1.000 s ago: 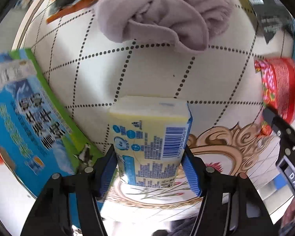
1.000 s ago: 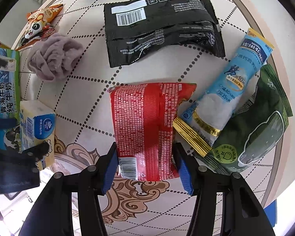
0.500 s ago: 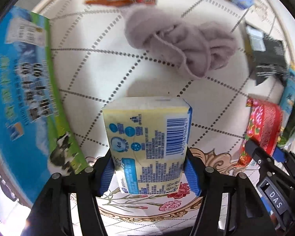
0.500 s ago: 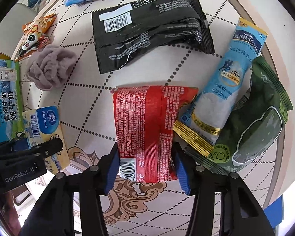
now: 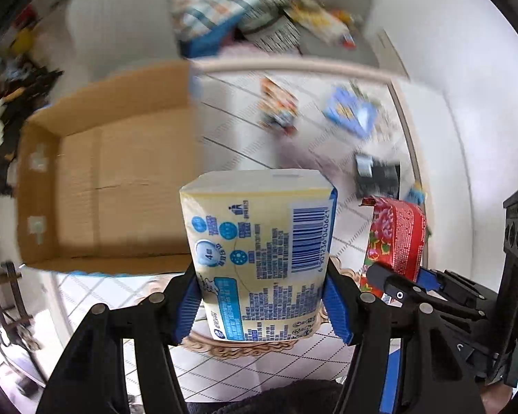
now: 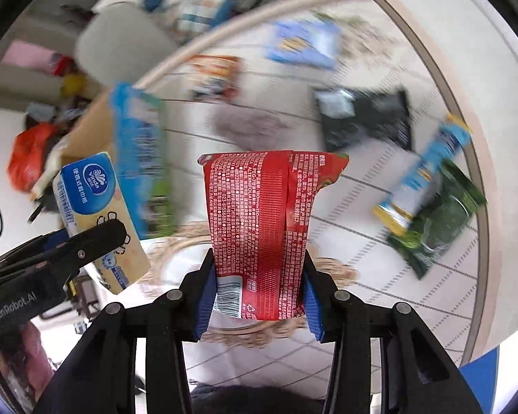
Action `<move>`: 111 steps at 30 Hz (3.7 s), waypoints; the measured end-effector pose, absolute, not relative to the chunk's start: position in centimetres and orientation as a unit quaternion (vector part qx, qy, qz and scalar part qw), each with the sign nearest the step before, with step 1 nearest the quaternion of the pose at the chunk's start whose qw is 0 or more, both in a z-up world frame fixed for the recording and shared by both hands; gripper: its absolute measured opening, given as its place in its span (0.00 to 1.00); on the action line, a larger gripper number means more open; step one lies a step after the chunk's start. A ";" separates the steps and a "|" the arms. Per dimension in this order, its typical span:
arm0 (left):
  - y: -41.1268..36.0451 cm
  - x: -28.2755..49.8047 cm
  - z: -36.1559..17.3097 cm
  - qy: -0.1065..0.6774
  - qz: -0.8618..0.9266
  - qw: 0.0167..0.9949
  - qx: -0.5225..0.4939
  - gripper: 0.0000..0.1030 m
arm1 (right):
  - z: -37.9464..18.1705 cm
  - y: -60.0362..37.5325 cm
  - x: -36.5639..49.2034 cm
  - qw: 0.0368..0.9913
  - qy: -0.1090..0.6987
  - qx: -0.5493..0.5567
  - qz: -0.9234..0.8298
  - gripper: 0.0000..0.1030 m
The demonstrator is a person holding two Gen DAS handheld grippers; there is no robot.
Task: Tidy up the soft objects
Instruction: 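Carry carton and red bag into the box and open both tools, then reach right tool to green snack bag and grasp it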
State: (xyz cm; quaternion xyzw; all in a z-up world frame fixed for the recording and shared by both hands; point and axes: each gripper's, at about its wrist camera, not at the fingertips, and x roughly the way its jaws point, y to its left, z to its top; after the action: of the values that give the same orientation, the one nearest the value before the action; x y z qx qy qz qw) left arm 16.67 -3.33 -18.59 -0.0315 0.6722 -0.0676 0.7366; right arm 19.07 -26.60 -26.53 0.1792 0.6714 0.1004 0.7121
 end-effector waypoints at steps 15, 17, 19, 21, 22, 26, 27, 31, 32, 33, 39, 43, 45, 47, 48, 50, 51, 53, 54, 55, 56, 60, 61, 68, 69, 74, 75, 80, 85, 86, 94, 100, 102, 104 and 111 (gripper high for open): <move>15.1 25.9 -22.0 0.688 -0.018 0.723 -0.064 0.58 | -22.7 -1.5 27.8 0.731 0.653 0.089 0.175 0.45; 16.7 27.4 -23.9 0.702 -0.022 0.709 -0.066 0.58 | -25.0 1.0 29.4 0.723 0.666 0.083 0.166 0.45; 17.6 29.0 -26.5 0.717 -0.026 0.694 -0.059 0.58 | -26.9 2.8 30.6 0.717 0.674 0.080 0.159 0.45; 18.4 30.5 -28.8 0.731 -0.028 0.679 -0.060 0.58 | -29.2 4.6 32.1 0.713 0.682 0.069 0.149 0.45; 18.7 30.9 -29.7 0.738 -0.030 0.671 -0.062 0.58 | -30.0 5.1 32.6 0.712 0.684 0.066 0.144 0.45; 19.6 32.7 -33.4 0.760 -0.036 0.645 -0.072 0.58 | -33.9 6.1 34.7 0.704 0.696 0.061 0.126 0.45; 19.7 33.0 -34.1 0.762 -0.037 0.642 -0.072 0.58 | -34.8 6.5 35.2 0.702 0.700 0.057 0.122 0.45; 19.7 34.2 -36.2 0.771 -0.047 0.631 -0.075 0.58 | -37.1 6.9 36.7 0.696 0.707 0.054 0.113 0.45; 19.5 34.4 -36.6 0.773 -0.050 0.628 -0.076 0.58 | -37.5 7.1 37.0 0.695 0.708 0.053 0.112 0.45; 19.4 34.6 -36.9 0.774 -0.052 0.626 -0.076 0.59 | -38.1 7.3 37.3 0.693 0.711 0.051 0.111 0.45; 19.1 35.0 -36.8 0.776 -0.063 0.623 -0.079 0.60 | -39.0 8.0 37.7 0.683 0.718 0.048 0.122 0.50; 19.5 34.4 -35.0 0.767 -0.054 0.635 -0.079 0.74 | -37.9 8.1 37.3 0.691 0.713 0.040 0.117 0.77; 19.6 33.7 -33.6 0.758 -0.051 0.646 -0.074 0.82 | -36.9 7.9 36.7 0.696 0.709 0.032 0.109 0.78; 19.9 32.7 -32.3 0.750 -0.045 0.656 -0.070 0.85 | -35.7 7.8 35.9 0.698 0.707 0.028 0.109 0.83; 19.9 32.2 -31.7 0.747 -0.043 0.660 -0.068 0.95 | -35.2 7.7 35.4 0.700 0.706 0.023 0.106 0.87; 19.9 30.9 -30.4 0.738 -0.040 0.670 -0.062 0.99 | -33.9 7.7 34.3 0.706 0.701 0.016 0.101 0.98; 20.2 30.2 -29.8 0.734 -0.037 0.675 -0.062 0.99 | -33.3 7.5 33.7 0.709 0.698 0.013 0.100 1.00; 20.6 28.9 -28.7 0.723 -0.027 0.688 -0.062 0.99 | -32.3 7.6 32.7 0.715 0.693 0.006 0.095 1.00; 20.9 28.3 -28.3 0.717 -0.020 0.693 -0.065 0.99 | -31.5 7.5 31.8 0.721 0.687 0.003 0.090 1.00; 21.4 27.4 -27.8 0.710 -0.013 0.699 -0.078 0.99 | -31.0 7.3 31.5 0.724 0.684 0.001 0.087 1.00; 21.7 26.7 -27.5 0.706 -0.009 0.702 -0.089 0.99 | -30.4 7.1 30.8 0.728 0.680 -0.001 0.083 1.00; 22.0 23.8 -25.7 0.687 0.009 0.722 -0.086 0.99 | -28.6 6.4 28.0 0.736 0.672 -0.011 0.078 1.00; 21.8 23.1 -25.1 0.681 0.014 0.728 -0.079 0.99 | -28.2 6.1 27.4 0.738 0.670 -0.012 0.076 1.00; 20.7 19.1 -21.1 0.647 0.010 0.761 -0.045 0.99 | -24.2 4.5 22.8 0.756 0.650 0.001 0.076 1.00; 20.5 18.8 -20.7 0.644 0.009 0.764 -0.045 0.99 | -23.6 4.2 22.2 0.759 0.646 0.004 0.077 1.00; 19.5 16.9 -17.9 0.626 0.003 0.779 -0.044 0.99 | -20.6 3.2 19.6 0.773 0.628 0.012 0.087 1.00; 19.2 16.6 -17.4 0.622 0.003 0.781 -0.043 0.99 | -20.2 3.0 19.4 0.774 0.627 0.017 0.089 1.00; 15.8 16.3 -15.0 0.604 -0.007 0.797 -0.024 0.99 | -18.3 -0.4 18.1 0.777 0.619 0.062 0.095 1.00; 8.3 17.2 -13.6 0.584 -0.042 0.810 0.037 0.99 | -17.3 -7.6 17.6 0.782 0.613 0.102 0.058 1.00; 6.2 17.6 -13.6 0.581 -0.053 0.810 0.049 0.99 | -17.2 -9.5 17.5 0.781 0.613 0.111 0.045 1.00; -11.0 21.7 -18.6 0.607 -0.121 0.775 0.130 0.99 | -20.9 -29.7 15.7 0.759 0.608 0.201 -0.119 1.00; -21.9 24.8 -25.4 0.627 -0.155 0.733 0.212 0.99 | -31.1 -41.3 14.9 0.681 0.647 0.286 -0.189 1.00; -24.9 25.8 -27.4 0.625 -0.170 0.720 0.249 0.99 | -33.9 -43.0 14.8 0.661 0.658 0.309 -0.187 0.99; -28.2 26.7 -29.5 0.623 -0.196 0.698 0.294 0.99 | -36.1 -43.9 14.8 0.645 0.666 0.326 -0.186 0.98; -35.9 28.5 -36.5 0.615 -0.258 0.621 0.411 0.99 | -40.9 -45.6 14.1 0.608 0.685 0.362 -0.173 0.62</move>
State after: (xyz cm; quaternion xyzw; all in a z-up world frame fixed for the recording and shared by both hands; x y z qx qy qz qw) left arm 28.46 -35.92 -36.46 0.4108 0.6154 -0.2583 0.6212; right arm 14.12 -45.64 -40.92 0.3617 0.6847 -0.1735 0.6085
